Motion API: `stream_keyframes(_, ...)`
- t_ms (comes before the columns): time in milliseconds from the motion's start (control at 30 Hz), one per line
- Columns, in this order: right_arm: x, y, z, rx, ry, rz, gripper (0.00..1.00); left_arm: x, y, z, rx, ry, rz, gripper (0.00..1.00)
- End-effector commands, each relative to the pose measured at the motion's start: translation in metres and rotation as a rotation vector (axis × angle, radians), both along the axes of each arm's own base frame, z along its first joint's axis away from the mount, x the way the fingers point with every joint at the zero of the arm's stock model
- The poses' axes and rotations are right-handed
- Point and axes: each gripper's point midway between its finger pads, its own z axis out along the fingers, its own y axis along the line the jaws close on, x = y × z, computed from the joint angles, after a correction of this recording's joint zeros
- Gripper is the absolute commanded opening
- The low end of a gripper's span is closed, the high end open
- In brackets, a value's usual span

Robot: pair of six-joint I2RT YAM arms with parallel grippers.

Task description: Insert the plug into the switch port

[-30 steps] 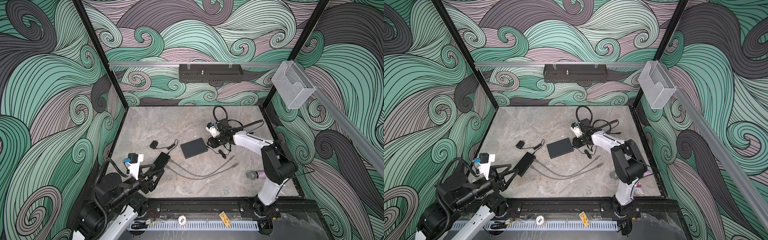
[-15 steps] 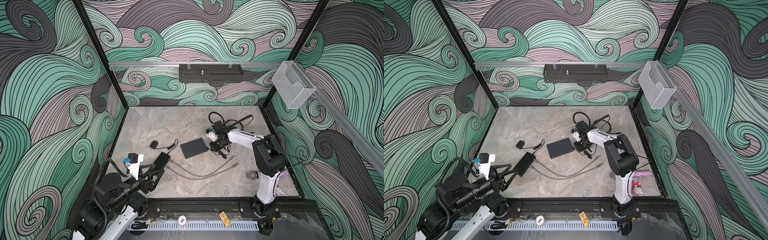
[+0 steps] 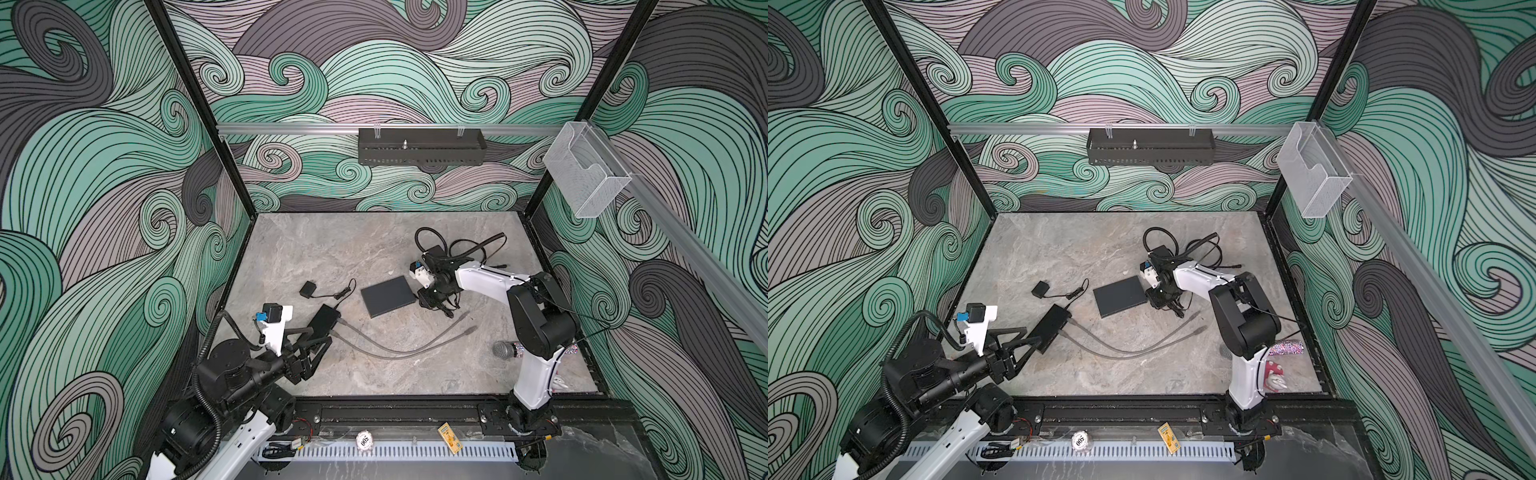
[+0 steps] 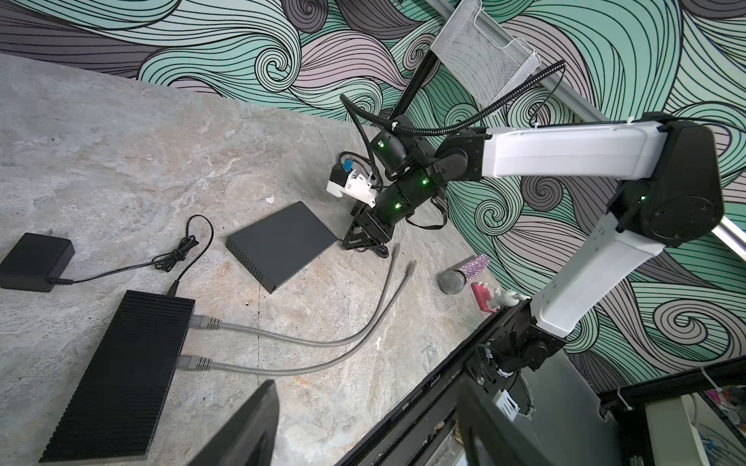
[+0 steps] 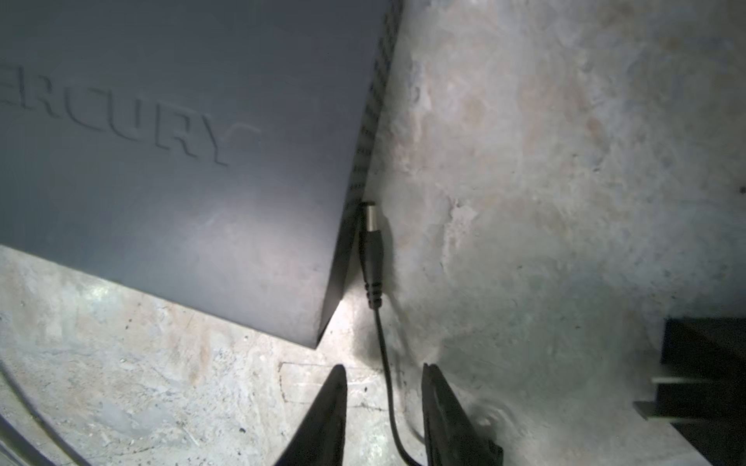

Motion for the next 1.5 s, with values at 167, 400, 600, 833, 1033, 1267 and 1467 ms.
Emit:
stream_keyframes(167, -0.003, 0.007, -0.006, -0.008, 0.048, 0.004, 0.19, 0.003, -0.003, 0.002, 0.003, -0.018, -0.01, 0.71)
stream_keyframes(400, -0.001, 0.001, 0.005, -0.007, 0.002, -0.011, 0.02, 0.004, -0.003, 0.002, 0.016, -0.017, -0.015, 0.71)
stream_keyframes(600, -0.003, -0.011, 0.03, 0.008, -0.086, -0.031, 0.0, 0.008, -0.008, 0.0, 0.036, -0.023, -0.034, 0.71)
stream_keyframes(833, -0.017, -0.014, 0.057, 0.094, -0.197, 0.01, 0.0, 0.031, -0.051, 0.008, 0.069, -0.142, -0.227, 0.66)
stream_keyframes(1033, -0.028, -0.001, 0.078, 0.194, -0.263, 0.089, 0.0, 0.043, -0.105, 0.002, 0.194, -0.307, -0.607, 0.72)
stream_keyframes(1267, -0.038, 0.009, 0.097, 0.3, -0.334, 0.116, 0.0, 0.035, -0.155, -0.028, 0.525, -0.447, -1.113, 0.68)
stream_keyframes(1467, -0.064, 0.022, 0.104, 0.363, -0.338, 0.177, 0.0, 0.068, -0.159, -0.067, 0.686, -0.567, -1.153, 0.71)
